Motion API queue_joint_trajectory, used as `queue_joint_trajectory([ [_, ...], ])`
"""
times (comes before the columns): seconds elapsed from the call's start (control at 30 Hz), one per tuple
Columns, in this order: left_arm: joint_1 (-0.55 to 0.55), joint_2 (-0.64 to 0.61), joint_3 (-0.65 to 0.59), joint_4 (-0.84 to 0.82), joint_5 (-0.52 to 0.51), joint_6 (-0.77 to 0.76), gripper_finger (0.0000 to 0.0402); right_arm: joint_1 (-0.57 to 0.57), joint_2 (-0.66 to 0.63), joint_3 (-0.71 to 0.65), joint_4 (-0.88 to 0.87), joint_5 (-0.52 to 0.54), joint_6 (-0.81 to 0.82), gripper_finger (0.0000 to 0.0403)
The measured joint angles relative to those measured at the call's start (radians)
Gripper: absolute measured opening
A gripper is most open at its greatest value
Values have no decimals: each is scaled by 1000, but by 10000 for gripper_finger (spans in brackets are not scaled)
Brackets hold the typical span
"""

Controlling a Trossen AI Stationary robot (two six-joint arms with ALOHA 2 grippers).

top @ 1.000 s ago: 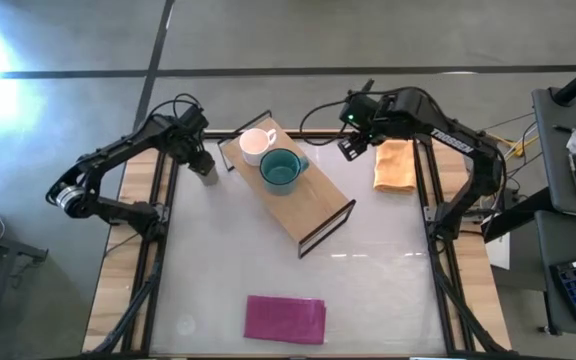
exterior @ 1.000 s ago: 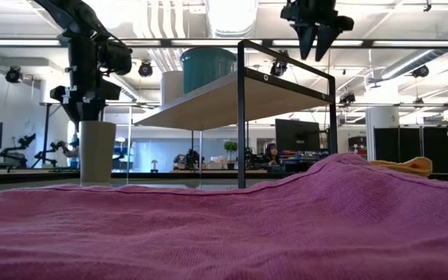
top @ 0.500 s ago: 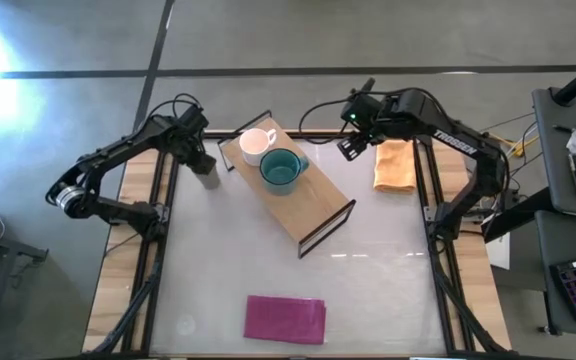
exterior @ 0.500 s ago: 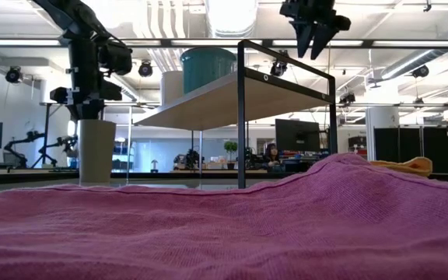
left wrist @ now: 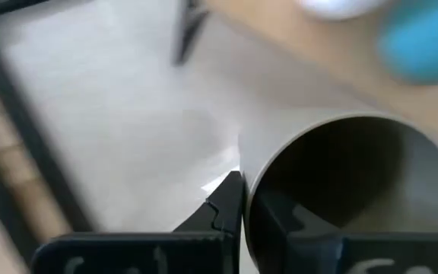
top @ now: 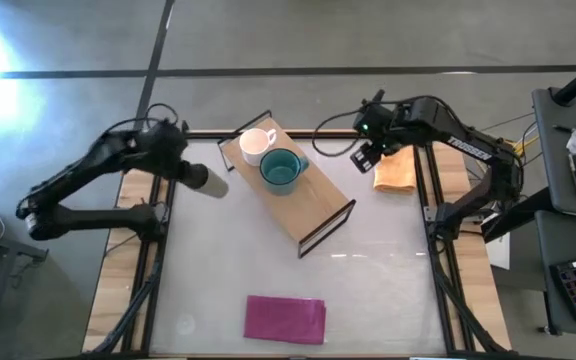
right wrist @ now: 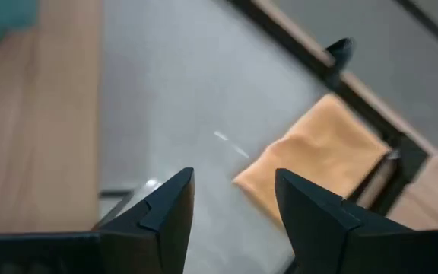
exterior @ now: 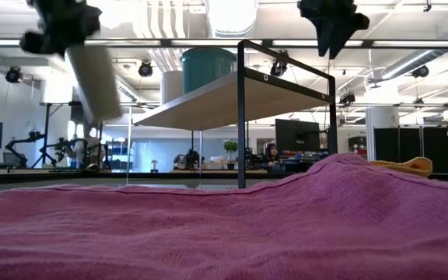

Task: Stack small to large cups/mugs on shelf
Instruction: Put the gray cup on the shelf

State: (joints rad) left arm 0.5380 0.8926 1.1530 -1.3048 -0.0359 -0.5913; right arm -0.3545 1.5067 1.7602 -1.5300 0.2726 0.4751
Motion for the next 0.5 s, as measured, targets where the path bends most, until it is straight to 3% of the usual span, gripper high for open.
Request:
queue_joint_trajectory([
  [0.1,-158,-8,62,1,-15,-131,0,0,-31,-74,1,-23,15,171],
  [0.23,-377,79,148,1,-45,-230,0,-2,-72,-166,2,-26,42,161],
  [0.37,-547,247,312,23,-87,-229,0,8,-114,-252,57,-104,53,147],
  [0.5,-597,446,530,10,-125,-120,0,28,-177,-324,216,-200,67,129],
])
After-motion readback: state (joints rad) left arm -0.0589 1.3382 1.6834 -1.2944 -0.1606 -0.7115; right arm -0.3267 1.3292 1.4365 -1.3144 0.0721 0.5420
